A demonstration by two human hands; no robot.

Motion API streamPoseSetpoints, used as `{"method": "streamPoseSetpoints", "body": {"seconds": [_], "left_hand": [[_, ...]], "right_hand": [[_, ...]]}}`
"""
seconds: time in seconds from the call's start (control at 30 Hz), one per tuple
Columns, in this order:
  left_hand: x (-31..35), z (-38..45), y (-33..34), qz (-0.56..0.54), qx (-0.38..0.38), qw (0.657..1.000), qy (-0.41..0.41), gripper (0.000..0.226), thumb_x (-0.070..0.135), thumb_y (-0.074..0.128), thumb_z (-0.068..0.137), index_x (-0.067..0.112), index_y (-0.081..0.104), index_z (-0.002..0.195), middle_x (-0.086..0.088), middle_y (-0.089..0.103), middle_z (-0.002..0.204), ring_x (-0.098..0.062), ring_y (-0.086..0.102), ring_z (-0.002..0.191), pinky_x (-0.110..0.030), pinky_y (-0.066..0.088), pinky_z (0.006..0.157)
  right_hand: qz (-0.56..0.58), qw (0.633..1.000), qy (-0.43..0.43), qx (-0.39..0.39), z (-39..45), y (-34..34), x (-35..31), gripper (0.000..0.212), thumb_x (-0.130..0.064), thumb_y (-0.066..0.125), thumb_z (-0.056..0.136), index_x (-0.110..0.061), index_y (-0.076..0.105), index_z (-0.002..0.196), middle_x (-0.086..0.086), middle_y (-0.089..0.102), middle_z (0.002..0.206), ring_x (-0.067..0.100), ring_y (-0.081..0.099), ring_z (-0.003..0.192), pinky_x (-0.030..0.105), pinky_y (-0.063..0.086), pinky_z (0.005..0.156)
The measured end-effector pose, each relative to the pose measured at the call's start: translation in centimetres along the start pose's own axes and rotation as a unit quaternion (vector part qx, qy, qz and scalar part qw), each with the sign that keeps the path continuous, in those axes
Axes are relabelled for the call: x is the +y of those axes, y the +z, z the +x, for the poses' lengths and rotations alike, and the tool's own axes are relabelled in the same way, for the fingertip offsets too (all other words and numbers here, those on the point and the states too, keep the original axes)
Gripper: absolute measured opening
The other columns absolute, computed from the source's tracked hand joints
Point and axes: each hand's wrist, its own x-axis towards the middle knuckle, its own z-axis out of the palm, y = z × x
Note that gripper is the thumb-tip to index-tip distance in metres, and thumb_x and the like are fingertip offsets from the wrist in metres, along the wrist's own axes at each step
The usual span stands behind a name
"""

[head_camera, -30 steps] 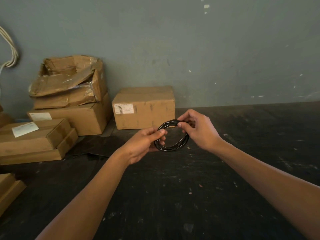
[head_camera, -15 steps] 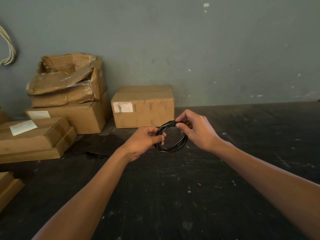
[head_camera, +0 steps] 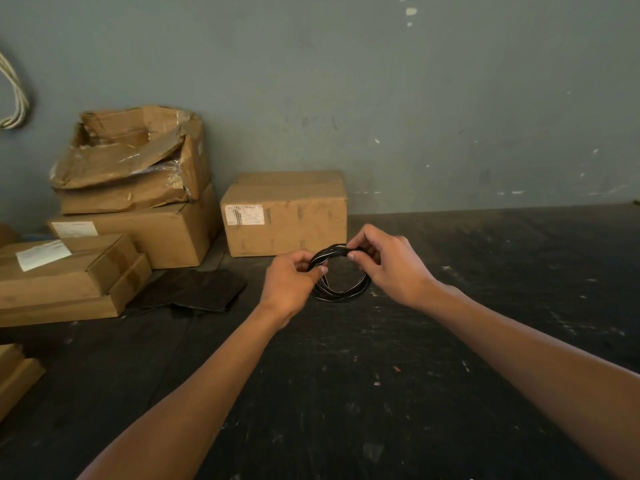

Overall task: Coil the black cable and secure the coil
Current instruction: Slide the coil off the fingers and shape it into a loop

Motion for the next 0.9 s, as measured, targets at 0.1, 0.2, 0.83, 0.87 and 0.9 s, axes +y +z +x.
{"method": "streamPoseSetpoints", "body": {"seconds": [0.1,0.2,0.83,0.87,0.9], "left_hand": [[-0.4,0.0,0.5,-0.051,0.005,0.999,-0.015,0.011,0.007,0.069,0.089,0.018,0.071,0.091,-0.003,0.075,0.086,-0.017,0.071,0.083,-0.031,0.057,0.077],[-0.6,0.0,0.5,-0.134,-0.038,0.989,-0.043,0.011,0.004,0.066,0.091,0.011,0.069,0.098,-0.007,0.075,0.09,-0.015,0.073,0.08,-0.027,0.056,0.076],[-1.4,0.7,-3.9,-0.246,-0.306,0.915,-0.093,0.056,0.005,0.063,0.087,0.017,0.053,0.14,-0.008,0.064,0.101,-0.014,0.059,0.078,-0.05,0.041,0.106],[-1.2,0.7,-4.0,-0.213,-0.306,0.924,-0.09,0.055,0.008,0.064,0.086,0.02,0.055,0.139,-0.008,0.066,0.105,-0.015,0.061,0.08,-0.048,0.045,0.103],[-0.9,0.6,-3.9,-0.187,-0.307,0.929,-0.086,0.053,0.012,0.067,0.084,0.021,0.058,0.136,-0.008,0.067,0.107,-0.015,0.064,0.083,-0.043,0.05,0.098]], "right_hand": [[-0.009,1.0,-0.008,-0.003,-0.2,0.1,0.0,0.008,-0.014,0.061,0.095,-0.016,0.061,0.103,-0.007,0.062,0.079,0.005,0.058,0.067,0.018,0.05,0.061],[-0.009,1.0,-0.006,-0.001,-0.2,-0.2,0.1,0.009,-0.013,0.061,0.094,-0.015,0.061,0.103,-0.006,0.062,0.08,0.005,0.059,0.07,0.018,0.052,0.063],[0.249,0.953,0.153,-0.074,-0.6,-0.4,2.2,0.016,-0.004,0.067,0.088,-0.014,0.064,0.101,0.007,0.075,0.09,0.014,0.071,0.079,0.023,0.053,0.063],[0.255,0.951,0.158,-0.081,-0.7,-0.4,2.3,0.018,-0.003,0.067,0.088,-0.013,0.064,0.102,0.006,0.075,0.09,0.014,0.071,0.079,0.024,0.054,0.065],[0.255,0.95,0.161,-0.085,-0.7,-0.3,2.4,0.019,-0.002,0.068,0.087,-0.014,0.065,0.102,0.004,0.075,0.088,0.013,0.071,0.079,0.026,0.054,0.067]]}}
